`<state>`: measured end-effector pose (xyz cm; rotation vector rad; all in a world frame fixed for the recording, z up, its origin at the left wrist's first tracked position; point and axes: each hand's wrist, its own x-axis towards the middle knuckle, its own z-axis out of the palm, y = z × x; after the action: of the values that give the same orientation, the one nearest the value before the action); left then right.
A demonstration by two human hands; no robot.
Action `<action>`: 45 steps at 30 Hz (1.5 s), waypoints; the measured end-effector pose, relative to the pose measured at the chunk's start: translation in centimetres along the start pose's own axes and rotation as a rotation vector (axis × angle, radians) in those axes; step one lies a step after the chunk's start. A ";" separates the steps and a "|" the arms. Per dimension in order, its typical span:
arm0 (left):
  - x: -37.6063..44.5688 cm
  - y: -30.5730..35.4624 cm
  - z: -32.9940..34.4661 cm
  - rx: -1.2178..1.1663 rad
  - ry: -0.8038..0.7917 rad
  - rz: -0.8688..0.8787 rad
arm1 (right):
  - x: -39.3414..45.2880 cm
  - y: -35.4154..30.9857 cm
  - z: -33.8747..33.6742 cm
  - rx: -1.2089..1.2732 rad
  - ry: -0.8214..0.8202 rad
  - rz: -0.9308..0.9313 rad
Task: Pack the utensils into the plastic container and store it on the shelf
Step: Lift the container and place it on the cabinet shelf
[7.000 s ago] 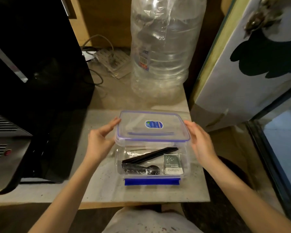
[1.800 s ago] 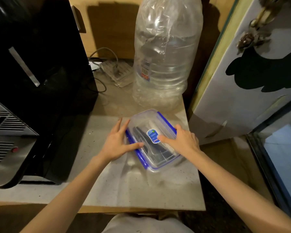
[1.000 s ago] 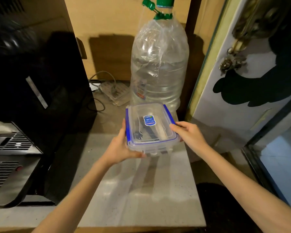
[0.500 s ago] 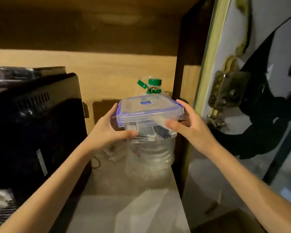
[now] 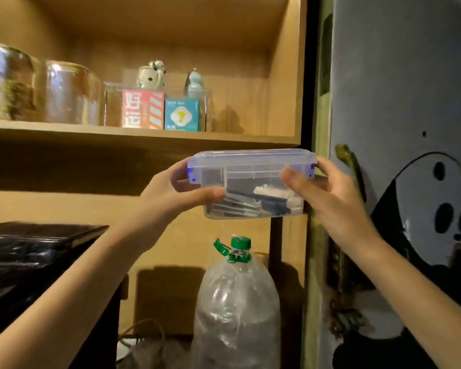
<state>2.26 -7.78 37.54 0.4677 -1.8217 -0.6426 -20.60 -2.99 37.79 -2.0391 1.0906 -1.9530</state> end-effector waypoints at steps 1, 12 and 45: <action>0.7 0.7 -0.2 -0.010 -0.004 0.014 | 0.7 -0.5 -0.1 0.002 0.021 -0.017; 9.0 4.8 -2.0 -0.201 -0.035 0.094 | 8.7 -3.8 -1.3 -0.039 0.073 -0.080; 25.2 -6.8 -0.5 0.510 0.364 0.315 | 24.3 8.7 1.5 -0.307 0.134 -0.042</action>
<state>-5.51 -28.28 51.79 0.5727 -1.6459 0.1293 -24.99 -23.51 52.85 -2.1131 1.4701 -2.0791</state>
